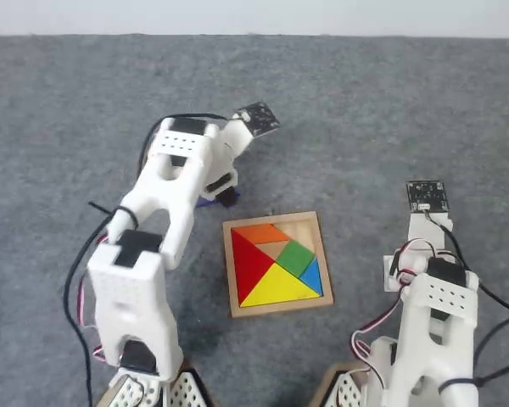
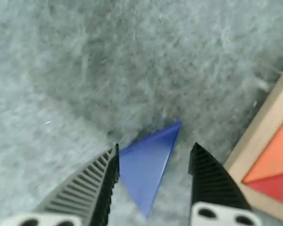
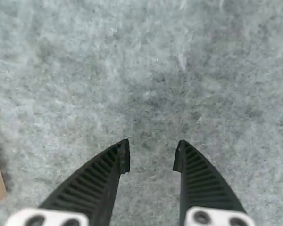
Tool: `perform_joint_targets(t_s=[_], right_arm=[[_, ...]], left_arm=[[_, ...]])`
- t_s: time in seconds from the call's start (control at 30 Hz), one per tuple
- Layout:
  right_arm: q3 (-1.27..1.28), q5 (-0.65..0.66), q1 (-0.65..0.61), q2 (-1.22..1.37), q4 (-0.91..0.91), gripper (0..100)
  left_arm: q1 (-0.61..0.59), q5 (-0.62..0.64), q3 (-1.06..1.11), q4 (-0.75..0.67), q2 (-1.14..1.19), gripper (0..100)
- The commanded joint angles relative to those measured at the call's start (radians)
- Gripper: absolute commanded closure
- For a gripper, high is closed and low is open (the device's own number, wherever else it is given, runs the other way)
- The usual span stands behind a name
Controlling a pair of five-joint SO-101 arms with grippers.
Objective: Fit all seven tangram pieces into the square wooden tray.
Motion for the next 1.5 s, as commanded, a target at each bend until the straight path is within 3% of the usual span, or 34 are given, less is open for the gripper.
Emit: perform_joint_targets(t_s=[0.0,0.2,0.9,1.17,1.3,1.47], right_arm=[[-0.012,0.011,0.007,0.005,-0.015,83.6],[-0.015,0.011,0.005,0.001,-0.015,83.6],[-0.015,0.006,0.005,0.004,-0.015,83.6],[-0.015,0.006,0.005,0.004,-0.015,83.6],[-0.015,0.006,0.005,0.002,-0.015,83.6],[-0.015,0.009,0.005,0.002,-0.015,83.6]], left_arm=[[-0.015,-0.035,-0.062,-0.015,0.026,77],[-0.089,-0.038,-0.064,-0.006,0.052,78],[-0.110,-0.028,-0.065,0.184,0.098,81],[-0.094,0.031,-0.177,0.265,0.089,84],[-0.103,0.147,-0.297,0.328,0.089,80],[-0.115,0.138,-0.375,0.391,0.100,77]])
